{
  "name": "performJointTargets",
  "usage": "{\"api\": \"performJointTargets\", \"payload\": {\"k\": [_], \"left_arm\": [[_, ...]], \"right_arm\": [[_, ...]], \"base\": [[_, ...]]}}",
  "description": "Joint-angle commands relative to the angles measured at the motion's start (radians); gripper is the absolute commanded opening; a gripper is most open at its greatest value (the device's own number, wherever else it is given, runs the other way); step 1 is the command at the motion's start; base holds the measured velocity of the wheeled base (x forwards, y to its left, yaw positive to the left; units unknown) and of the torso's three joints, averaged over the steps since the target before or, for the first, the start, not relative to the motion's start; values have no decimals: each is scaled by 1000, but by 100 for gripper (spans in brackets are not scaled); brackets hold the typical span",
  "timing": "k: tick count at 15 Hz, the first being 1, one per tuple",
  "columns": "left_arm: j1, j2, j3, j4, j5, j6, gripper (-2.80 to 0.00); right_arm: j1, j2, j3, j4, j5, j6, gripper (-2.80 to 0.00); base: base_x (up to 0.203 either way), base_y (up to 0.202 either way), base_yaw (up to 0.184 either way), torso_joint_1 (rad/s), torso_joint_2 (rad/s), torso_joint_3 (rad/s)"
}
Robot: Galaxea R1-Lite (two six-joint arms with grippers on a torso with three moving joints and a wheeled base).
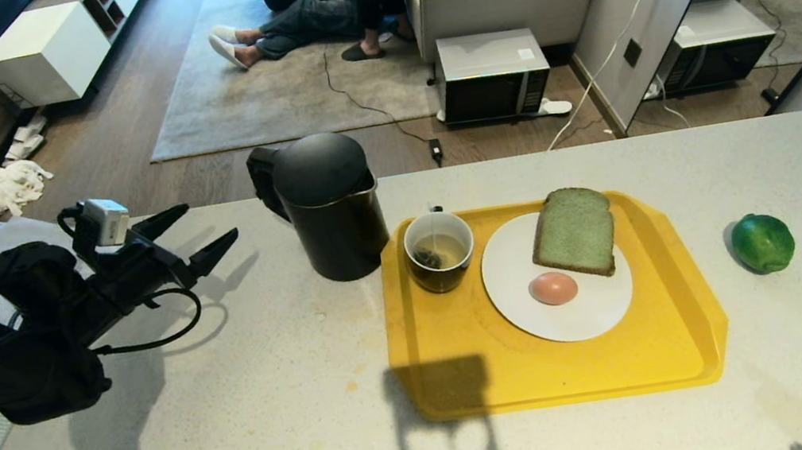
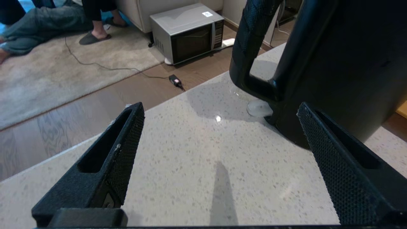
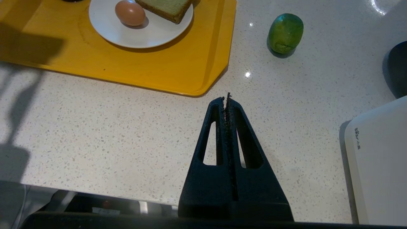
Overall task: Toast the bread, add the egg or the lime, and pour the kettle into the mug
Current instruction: Pick up the kettle
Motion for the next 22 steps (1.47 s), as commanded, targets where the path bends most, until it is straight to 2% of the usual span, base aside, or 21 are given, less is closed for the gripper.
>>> {"api": "performJointTargets", "payload": {"k": [1, 10, 13, 20, 22], "left_arm": [[-3, 37, -48, -7, -5, 0, 0], [-39, 97, -156, -5, -4, -1, 0], [-61, 125, -246, -5, -2, -23, 0], [-88, 186, -340, -1, 3, -29, 0], [-105, 209, -380, 2, 13, -50, 0]], "right_arm": [[1, 1, 2, 0, 1, -1, -280], [2, 1, 2, 0, 1, -2, -280], [1, 1, 2, 0, 1, -1, -280], [0, 1, 2, 0, 1, -1, -280], [0, 1, 2, 0, 1, -1, -280]], "base": [[0, 0, 0, 0, 0, 0], [0, 0, 0, 0, 0, 0], [0, 0, 0, 0, 0, 0], [0, 0, 0, 0, 0, 0], [0, 0, 0, 0, 0, 0]]}}
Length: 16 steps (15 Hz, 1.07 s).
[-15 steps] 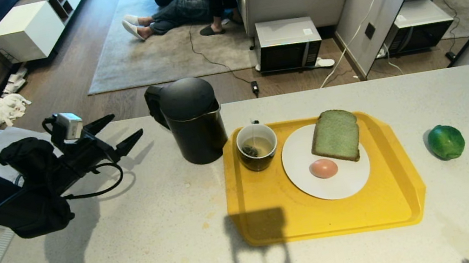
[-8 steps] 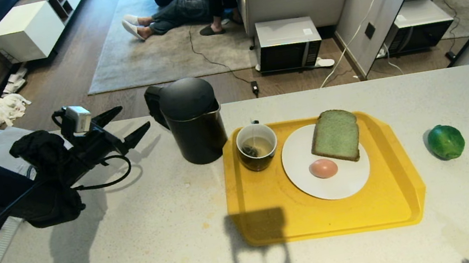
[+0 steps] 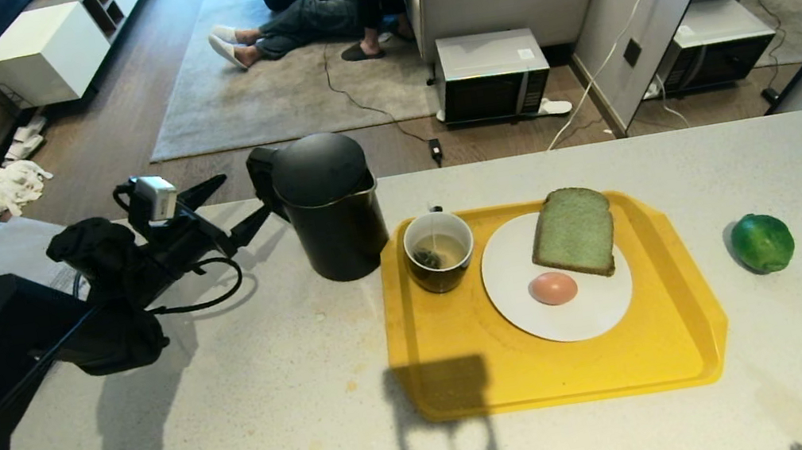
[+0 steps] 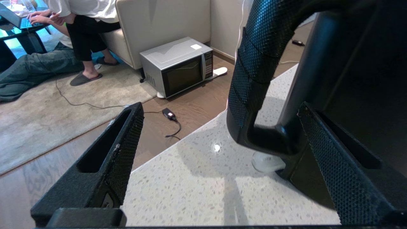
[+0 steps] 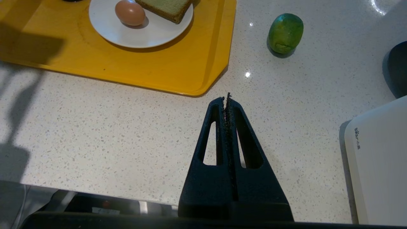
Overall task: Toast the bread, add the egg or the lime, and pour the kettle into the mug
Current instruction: Pick up the kettle
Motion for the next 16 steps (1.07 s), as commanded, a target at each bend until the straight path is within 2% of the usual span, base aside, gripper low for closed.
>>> {"api": "performJointTargets", "payload": {"k": [1, 16], "left_arm": [[-21, 34, -48, -4, 14, -17, 0], [-58, 115, -331, 183, 73, -35, 0]], "right_arm": [[2, 1, 2, 0, 1, -1, -280], [0, 1, 2, 0, 1, 0, -280]], "base": [[0, 0, 0, 0, 0, 0], [0, 0, 0, 0, 0, 0]]}}
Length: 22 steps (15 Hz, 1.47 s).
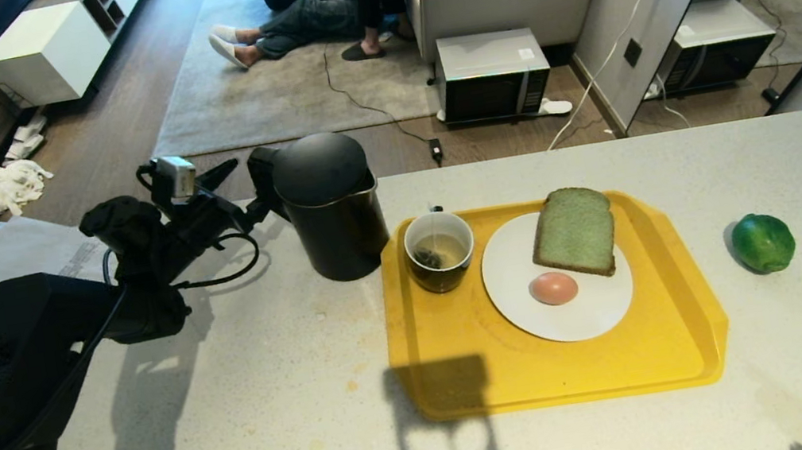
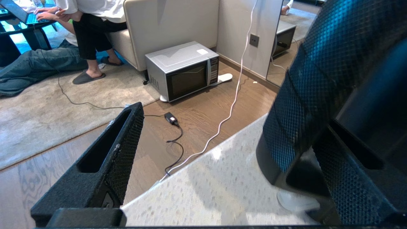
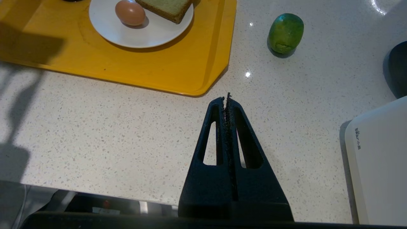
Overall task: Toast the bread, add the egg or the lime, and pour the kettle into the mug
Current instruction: Pick up the kettle
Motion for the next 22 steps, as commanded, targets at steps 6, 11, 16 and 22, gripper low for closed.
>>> {"api": "performJointTargets", "payload": {"k": [6, 11, 16, 22], "left_arm": [[-45, 20, -111, 104, 9, 1, 0], [-65, 24, -144, 144, 28, 1, 0], [-65, 27, -157, 159, 45, 1, 0], [-65, 23, -158, 159, 37, 0, -280]], "right_arm": [[0, 1, 2, 0, 1, -1, -280], [0, 1, 2, 0, 1, -1, -280], [1, 1, 2, 0, 1, -1, -280], [0, 1, 2, 0, 1, -1, -280]], "base": [[0, 0, 0, 0, 0, 0], [0, 0, 0, 0, 0, 0], [0, 0, 0, 0, 0, 0], [0, 0, 0, 0, 0, 0]]}}
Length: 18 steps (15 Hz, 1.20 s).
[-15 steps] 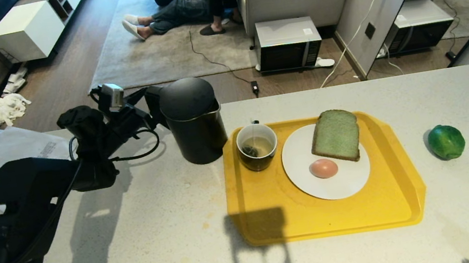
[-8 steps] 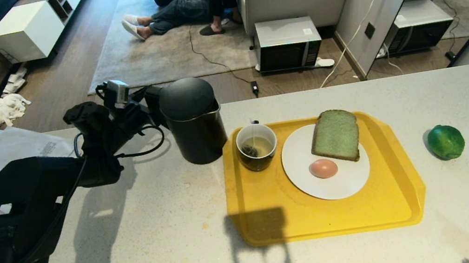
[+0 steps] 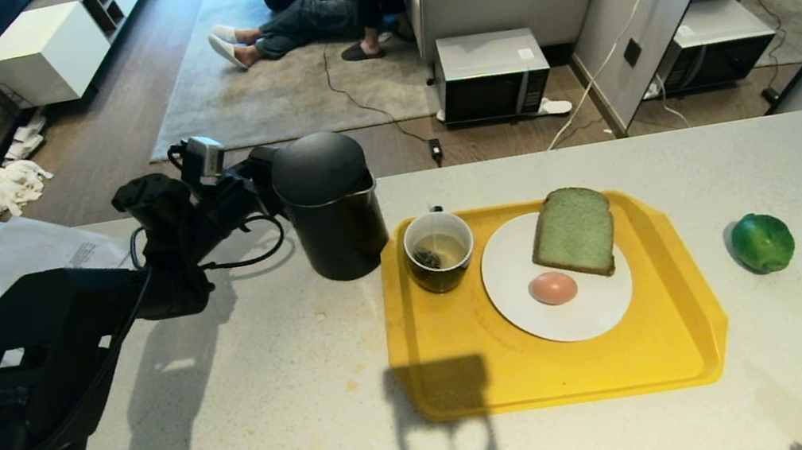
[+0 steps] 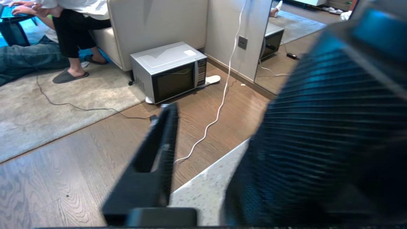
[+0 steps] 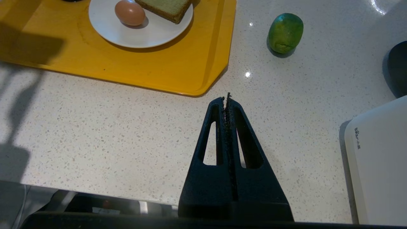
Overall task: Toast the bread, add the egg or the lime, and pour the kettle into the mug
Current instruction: Pick up the kettle
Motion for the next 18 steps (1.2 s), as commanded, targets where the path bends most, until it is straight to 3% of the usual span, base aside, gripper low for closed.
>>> {"api": "performJointTargets", "payload": {"k": [1, 9, 12, 18], "left_arm": [[2, -6, -1, -7, -2, 0, -280], [14, -97, 0, -9, 9, -23, -280], [16, -155, 2, -10, 58, -67, -280], [11, -307, 6, 57, 81, -75, -280]], "right_arm": [[0, 0, 2, 0, 1, -1, -280], [0, 0, 2, 0, 1, -1, -280], [0, 0, 2, 0, 1, -2, -280], [2, 0, 2, 0, 1, -1, -280]], "base": [[0, 0, 0, 0, 0, 0], [0, 0, 0, 0, 0, 0], [0, 0, 0, 0, 0, 0], [0, 0, 0, 0, 0, 0]]}}
